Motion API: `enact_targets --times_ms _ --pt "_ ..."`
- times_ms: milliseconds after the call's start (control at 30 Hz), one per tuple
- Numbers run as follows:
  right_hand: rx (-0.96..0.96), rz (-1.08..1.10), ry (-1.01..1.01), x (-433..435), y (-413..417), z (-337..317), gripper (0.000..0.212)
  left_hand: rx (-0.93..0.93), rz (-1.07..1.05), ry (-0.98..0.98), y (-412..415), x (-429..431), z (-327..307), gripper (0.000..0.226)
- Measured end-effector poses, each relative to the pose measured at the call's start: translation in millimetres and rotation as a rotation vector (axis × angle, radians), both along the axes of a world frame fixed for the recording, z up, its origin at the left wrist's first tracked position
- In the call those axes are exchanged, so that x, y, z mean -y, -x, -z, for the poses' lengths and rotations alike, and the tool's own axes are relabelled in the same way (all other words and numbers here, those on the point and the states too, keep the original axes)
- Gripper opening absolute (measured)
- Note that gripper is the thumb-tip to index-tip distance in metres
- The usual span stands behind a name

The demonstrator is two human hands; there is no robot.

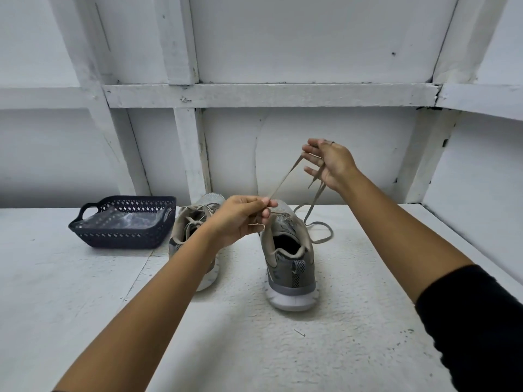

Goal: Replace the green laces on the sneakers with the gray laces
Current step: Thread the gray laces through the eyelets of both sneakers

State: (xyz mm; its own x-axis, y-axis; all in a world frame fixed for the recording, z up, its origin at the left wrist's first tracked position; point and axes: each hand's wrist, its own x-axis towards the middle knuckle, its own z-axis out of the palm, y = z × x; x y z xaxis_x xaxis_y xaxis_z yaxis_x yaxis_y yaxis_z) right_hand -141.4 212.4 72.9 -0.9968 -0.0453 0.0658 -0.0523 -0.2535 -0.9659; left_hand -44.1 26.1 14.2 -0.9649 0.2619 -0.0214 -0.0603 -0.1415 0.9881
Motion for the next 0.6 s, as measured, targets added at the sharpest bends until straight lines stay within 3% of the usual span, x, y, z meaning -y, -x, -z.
enact_targets --times_ms 100,267,333,400,467,600 --pt "0.081 -0.014 -0.077 0 0 10 0.026 0.054 -0.055 -0.076 -1 1 1 0.02" --pt "0.231 -0.1 -0.728 7 -9 36 0.04 0.23 -0.315 -0.233 14 -6 -1 0.028" --pt "0.306 -0.174 -0.824 10 -10 47 0.032 0.287 -0.349 -0.269 19 -11 -1 0.027" --pt "0.395 -0.235 -0.702 14 -10 52 0.027 0.307 -0.354 -0.275 21 -18 -2 0.028" --pt "0.432 -0.227 -0.434 17 -10 50 0.028 0.28 -0.373 -0.233 24 -24 0 0.029" --pt "0.368 -0.202 0.001 22 -12 37 0.03 0.205 -0.399 -0.159 27 -32 1 0.026"
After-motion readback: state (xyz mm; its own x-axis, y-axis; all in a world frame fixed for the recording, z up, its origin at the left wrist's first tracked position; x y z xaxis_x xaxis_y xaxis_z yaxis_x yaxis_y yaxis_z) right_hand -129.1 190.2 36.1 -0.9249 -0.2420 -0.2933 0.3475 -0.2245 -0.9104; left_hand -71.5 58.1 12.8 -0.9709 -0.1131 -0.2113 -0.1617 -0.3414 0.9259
